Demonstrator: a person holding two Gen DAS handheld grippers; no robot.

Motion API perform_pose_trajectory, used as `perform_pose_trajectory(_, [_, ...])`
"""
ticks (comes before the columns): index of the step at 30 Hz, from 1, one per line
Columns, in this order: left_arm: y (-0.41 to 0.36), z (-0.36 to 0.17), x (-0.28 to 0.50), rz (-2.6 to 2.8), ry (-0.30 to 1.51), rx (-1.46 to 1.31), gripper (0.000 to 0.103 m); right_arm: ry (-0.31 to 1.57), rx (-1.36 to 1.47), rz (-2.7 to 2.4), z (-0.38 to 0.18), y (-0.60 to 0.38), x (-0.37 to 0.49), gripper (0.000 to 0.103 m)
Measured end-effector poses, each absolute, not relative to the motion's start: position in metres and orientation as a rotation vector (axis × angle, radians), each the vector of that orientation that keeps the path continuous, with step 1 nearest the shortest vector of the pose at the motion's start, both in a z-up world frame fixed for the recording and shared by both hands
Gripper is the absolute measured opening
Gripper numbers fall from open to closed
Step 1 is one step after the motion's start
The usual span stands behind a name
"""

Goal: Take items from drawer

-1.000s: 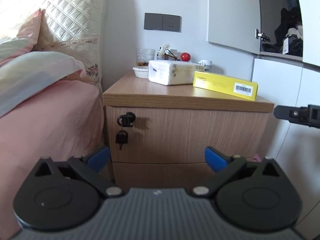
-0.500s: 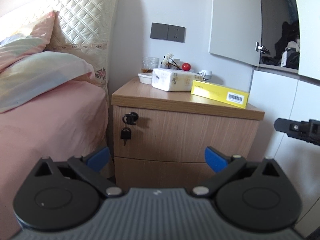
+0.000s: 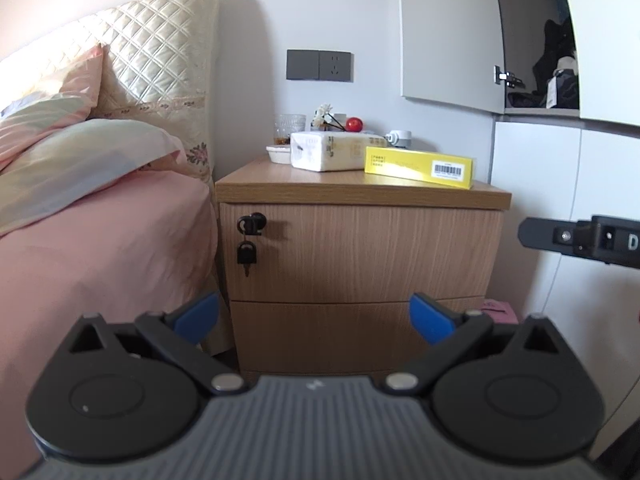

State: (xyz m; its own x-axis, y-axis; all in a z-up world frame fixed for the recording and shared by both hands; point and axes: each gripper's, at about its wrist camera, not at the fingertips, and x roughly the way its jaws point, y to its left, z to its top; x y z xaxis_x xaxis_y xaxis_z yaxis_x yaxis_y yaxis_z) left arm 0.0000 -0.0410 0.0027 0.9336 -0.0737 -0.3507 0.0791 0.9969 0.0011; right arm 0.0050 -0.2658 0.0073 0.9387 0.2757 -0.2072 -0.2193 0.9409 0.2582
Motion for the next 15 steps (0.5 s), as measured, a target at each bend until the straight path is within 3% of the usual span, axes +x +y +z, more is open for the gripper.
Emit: perform_pose_trajectory(15, [-0.0387,0.0025,0.0008,-0.043,0.363,0.01,0.103,0.228,0.222,0.261,0.0038,-0.2654,-0.0037,0.071])
